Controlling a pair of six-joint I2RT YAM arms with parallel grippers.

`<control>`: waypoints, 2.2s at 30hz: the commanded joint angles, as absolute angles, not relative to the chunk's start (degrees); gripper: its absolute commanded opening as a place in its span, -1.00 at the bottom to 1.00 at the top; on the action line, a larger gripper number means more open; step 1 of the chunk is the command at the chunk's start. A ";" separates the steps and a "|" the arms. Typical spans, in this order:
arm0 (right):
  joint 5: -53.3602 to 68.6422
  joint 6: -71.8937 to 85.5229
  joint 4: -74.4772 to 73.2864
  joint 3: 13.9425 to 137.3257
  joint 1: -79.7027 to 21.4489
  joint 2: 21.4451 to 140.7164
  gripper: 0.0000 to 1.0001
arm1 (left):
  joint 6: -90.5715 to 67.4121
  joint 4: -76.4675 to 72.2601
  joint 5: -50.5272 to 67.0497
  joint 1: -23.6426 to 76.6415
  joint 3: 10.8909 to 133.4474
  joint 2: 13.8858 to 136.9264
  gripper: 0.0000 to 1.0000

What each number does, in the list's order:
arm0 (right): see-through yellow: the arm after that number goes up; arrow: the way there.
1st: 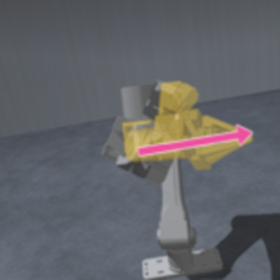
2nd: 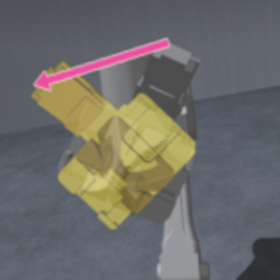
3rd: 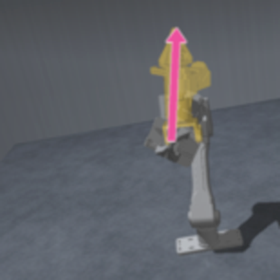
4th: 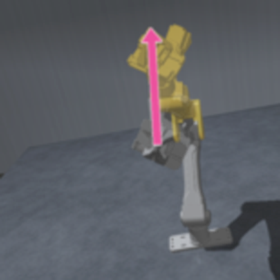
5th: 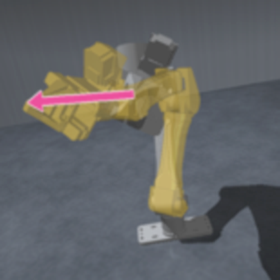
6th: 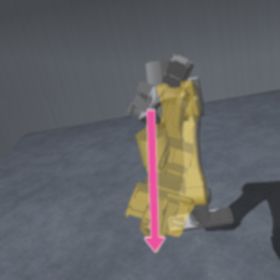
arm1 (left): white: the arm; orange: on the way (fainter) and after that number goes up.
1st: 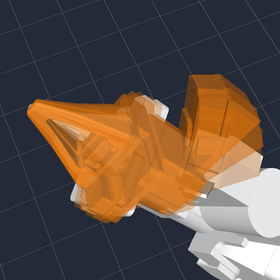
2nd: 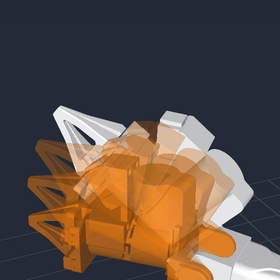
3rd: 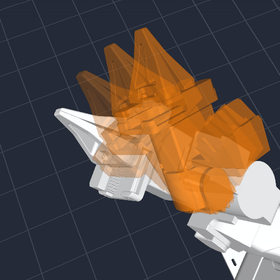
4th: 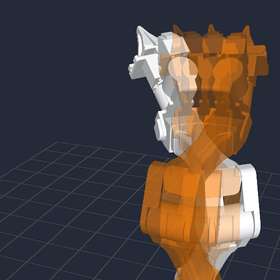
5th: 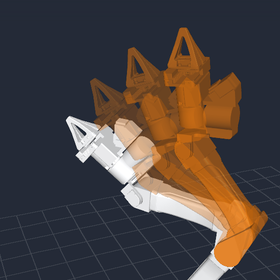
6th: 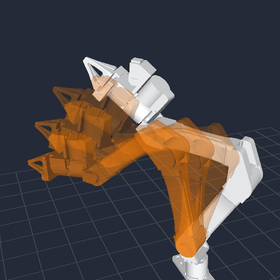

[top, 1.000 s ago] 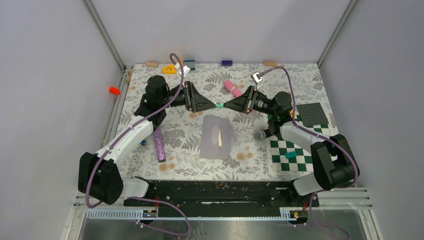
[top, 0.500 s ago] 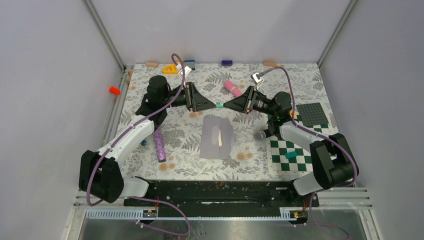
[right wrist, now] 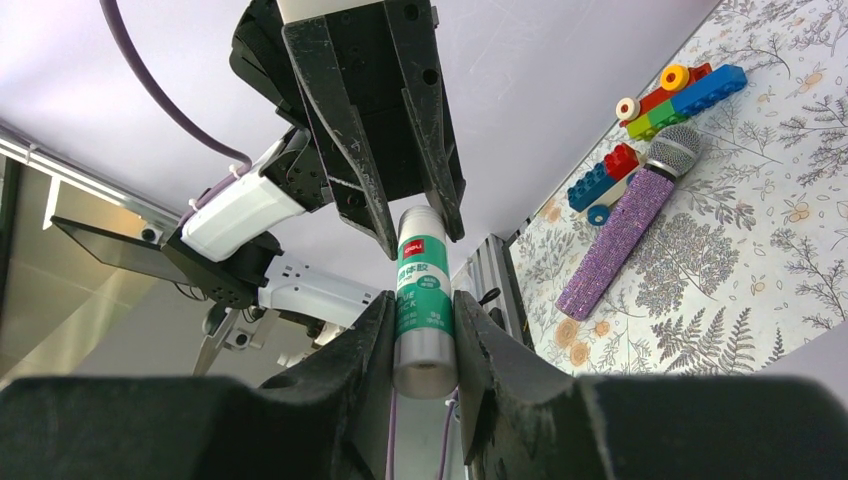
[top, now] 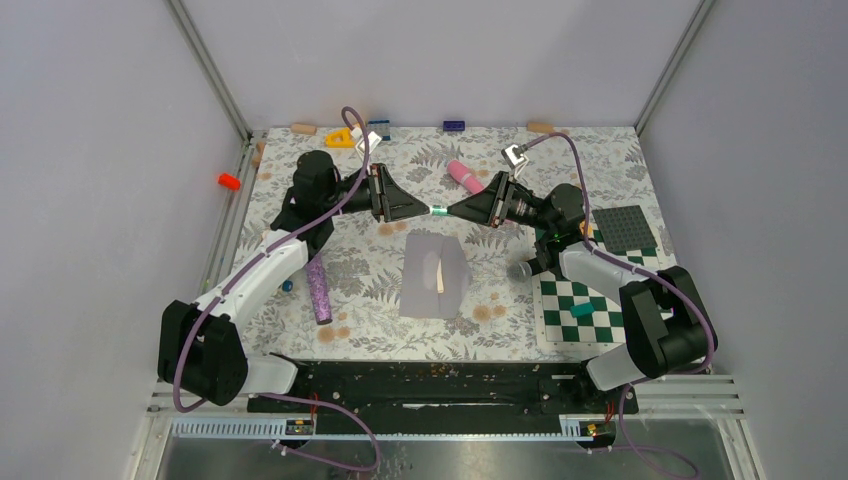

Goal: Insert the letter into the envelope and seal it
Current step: Open the solid glue cap from the solid glue, then place the solid glue cap at the center of the board.

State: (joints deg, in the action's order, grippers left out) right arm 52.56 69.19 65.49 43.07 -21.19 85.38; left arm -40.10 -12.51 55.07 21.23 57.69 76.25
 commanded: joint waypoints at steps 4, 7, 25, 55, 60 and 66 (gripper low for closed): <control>52.82 68.77 67.89 43.55 -20.43 85.24 -1.00 | -38.94 -14.37 56.17 21.32 58.36 75.63 -0.55; 52.82 69.06 68.26 43.53 -20.35 85.13 -1.00 | -39.02 -14.33 56.16 20.97 58.45 75.45 -0.47; 52.82 69.43 68.88 43.23 -19.01 84.75 -1.00 | -39.77 -14.18 57.04 16.35 58.94 72.98 -0.60; 52.73 67.79 67.37 41.93 -11.65 78.08 -1.00 | 9.10 42.20 15.33 12.77 71.69 86.18 -0.58; 52.72 67.41 67.02 41.66 -11.58 77.48 -1.00 | 8.69 43.27 11.23 13.50 71.29 94.29 -0.66; 52.87 67.63 67.32 41.67 -11.45 77.55 -1.00 | 7.45 38.23 4.40 15.02 68.56 98.01 -0.66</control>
